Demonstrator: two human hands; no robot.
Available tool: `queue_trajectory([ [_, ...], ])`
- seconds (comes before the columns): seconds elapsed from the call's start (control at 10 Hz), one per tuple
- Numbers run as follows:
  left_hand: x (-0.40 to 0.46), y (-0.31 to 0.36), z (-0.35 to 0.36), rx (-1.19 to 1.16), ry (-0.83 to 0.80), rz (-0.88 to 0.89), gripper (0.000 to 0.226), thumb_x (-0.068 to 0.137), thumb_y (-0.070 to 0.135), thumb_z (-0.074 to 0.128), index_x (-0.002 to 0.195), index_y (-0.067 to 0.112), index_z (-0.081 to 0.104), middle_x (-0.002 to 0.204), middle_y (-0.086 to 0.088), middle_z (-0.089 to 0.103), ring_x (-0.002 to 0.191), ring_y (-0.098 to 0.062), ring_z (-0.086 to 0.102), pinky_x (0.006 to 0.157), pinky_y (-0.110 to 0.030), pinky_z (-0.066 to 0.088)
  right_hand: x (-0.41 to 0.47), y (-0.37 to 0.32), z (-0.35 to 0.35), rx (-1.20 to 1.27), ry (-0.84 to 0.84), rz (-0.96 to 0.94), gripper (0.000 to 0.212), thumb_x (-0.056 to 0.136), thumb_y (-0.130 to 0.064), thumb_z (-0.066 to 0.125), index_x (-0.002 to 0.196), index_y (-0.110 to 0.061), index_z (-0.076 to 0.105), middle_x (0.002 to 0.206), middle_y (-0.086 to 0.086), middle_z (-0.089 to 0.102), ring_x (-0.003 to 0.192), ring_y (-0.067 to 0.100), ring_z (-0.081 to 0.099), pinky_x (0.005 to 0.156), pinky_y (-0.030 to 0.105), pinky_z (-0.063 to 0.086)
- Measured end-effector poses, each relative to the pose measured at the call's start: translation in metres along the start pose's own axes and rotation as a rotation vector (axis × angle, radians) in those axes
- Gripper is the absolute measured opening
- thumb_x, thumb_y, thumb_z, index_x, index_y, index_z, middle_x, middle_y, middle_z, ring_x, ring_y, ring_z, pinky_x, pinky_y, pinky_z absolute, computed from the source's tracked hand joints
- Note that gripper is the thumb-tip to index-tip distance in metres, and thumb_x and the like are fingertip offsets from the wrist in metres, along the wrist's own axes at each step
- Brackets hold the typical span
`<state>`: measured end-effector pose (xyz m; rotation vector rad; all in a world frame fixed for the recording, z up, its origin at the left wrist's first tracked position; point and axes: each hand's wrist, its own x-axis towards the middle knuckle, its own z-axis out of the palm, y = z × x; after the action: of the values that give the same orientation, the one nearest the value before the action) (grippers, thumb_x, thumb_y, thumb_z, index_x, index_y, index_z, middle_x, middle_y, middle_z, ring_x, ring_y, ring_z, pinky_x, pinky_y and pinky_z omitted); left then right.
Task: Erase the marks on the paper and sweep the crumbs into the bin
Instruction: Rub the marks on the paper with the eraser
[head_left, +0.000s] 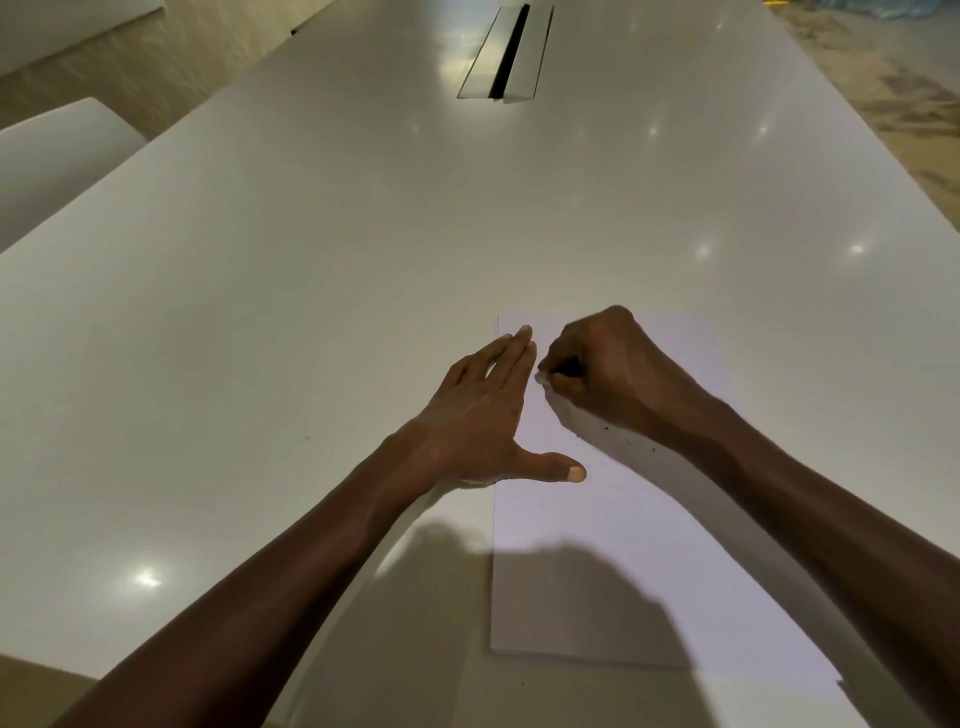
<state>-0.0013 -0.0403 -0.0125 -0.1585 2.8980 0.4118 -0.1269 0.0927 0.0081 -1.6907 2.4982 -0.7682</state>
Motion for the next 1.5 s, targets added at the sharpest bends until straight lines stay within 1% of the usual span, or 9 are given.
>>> queue_trajectory([
  [0.1,0.0,0.0,0.0,0.008,0.0,0.005,0.134,0.067,0.092,0.046,0.156,0.013,-0.015,0.162,0.006,-0.027,0.149,-0.01,-0.022,0.123,-0.036,-0.004,-0.02,-0.015,-0.001,0.036,-0.028,0.0,0.018,0.076,-0.01,0.059,0.071,-0.006,0.076,0.066,0.006,0.072,0.056,0.017,0.064,0.058,0.033,0.052],
  [0.5,0.0,0.0,0.001,-0.002,-0.002,-0.011,0.134,0.067,0.093,0.045,0.155,0.014,-0.019,0.163,0.005,-0.026,0.149,-0.011,-0.022,0.124,-0.041,0.0,0.011,0.001,0.007,-0.042,0.026,0.009,0.019,0.08,-0.009,0.06,0.067,-0.001,0.072,0.057,0.013,0.064,0.052,0.028,0.059,0.055,0.036,0.048],
  [0.8,0.0,0.001,-0.001,0.03,-0.016,0.002,0.133,0.07,0.089,0.048,0.155,0.009,-0.016,0.162,0.003,-0.028,0.149,-0.012,-0.023,0.123,-0.036,-0.003,-0.034,-0.019,-0.001,0.008,-0.06,0.014,0.017,0.076,-0.009,0.059,0.072,-0.009,0.076,0.066,0.004,0.07,0.06,0.015,0.064,0.059,0.031,0.052],
  [0.9,0.0,0.001,-0.002,0.008,-0.032,-0.013,0.135,0.067,0.092,0.045,0.155,0.01,-0.017,0.162,0.004,-0.028,0.149,-0.012,-0.023,0.123,-0.038,-0.003,-0.01,0.008,-0.003,-0.068,0.041,0.025,0.014,0.077,-0.006,0.064,0.072,-0.009,0.077,0.069,0.006,0.073,0.062,0.019,0.066,0.061,0.029,0.053],
  [1.0,-0.001,0.002,-0.001,0.006,-0.037,-0.023,0.135,0.066,0.093,0.044,0.155,0.011,-0.017,0.162,0.004,-0.028,0.149,-0.011,-0.023,0.124,-0.039,-0.002,0.004,0.02,-0.006,-0.104,0.084,0.025,0.014,0.076,0.001,0.069,0.073,-0.008,0.078,0.071,0.006,0.075,0.062,0.018,0.068,0.058,0.013,0.04],
  [1.1,0.0,0.001,-0.001,0.006,-0.033,-0.025,0.135,0.066,0.093,0.044,0.155,0.011,-0.017,0.162,0.004,-0.028,0.149,-0.012,-0.023,0.124,-0.04,-0.002,0.0,0.016,-0.008,-0.132,0.045,0.008,0.015,0.078,0.001,0.066,0.069,-0.006,0.075,0.066,0.008,0.072,0.058,0.018,0.065,0.053,0.012,0.039],
  [1.3,0.002,0.001,-0.001,0.023,-0.036,-0.012,0.136,0.066,0.093,0.046,0.155,0.011,-0.017,0.162,0.004,-0.028,0.149,-0.012,-0.022,0.123,-0.039,-0.003,-0.031,0.0,-0.025,-0.057,-0.106,0.047,0.014,0.082,-0.007,0.067,0.074,-0.009,0.077,0.075,0.0,0.075,0.059,0.005,0.06,0.057,0.017,0.047],
  [1.4,0.001,0.002,-0.001,0.021,-0.043,-0.011,0.136,0.067,0.092,0.046,0.155,0.011,-0.018,0.161,0.004,-0.029,0.149,-0.012,-0.023,0.123,-0.039,-0.003,-0.032,0.0,-0.027,-0.061,-0.14,0.058,0.016,0.08,-0.006,0.064,0.071,-0.01,0.077,0.074,0.0,0.075,0.06,0.007,0.061,0.058,0.02,0.049],
  [1.5,0.0,0.003,-0.002,0.015,-0.043,-0.019,0.135,0.068,0.091,0.047,0.155,0.01,-0.017,0.161,0.004,-0.029,0.149,-0.012,-0.023,0.123,-0.038,-0.003,-0.024,0.008,-0.029,-0.122,-0.074,0.065,0.017,0.078,-0.006,0.061,0.068,-0.009,0.074,0.071,0.004,0.073,0.062,0.017,0.065,0.06,0.032,0.054],
])
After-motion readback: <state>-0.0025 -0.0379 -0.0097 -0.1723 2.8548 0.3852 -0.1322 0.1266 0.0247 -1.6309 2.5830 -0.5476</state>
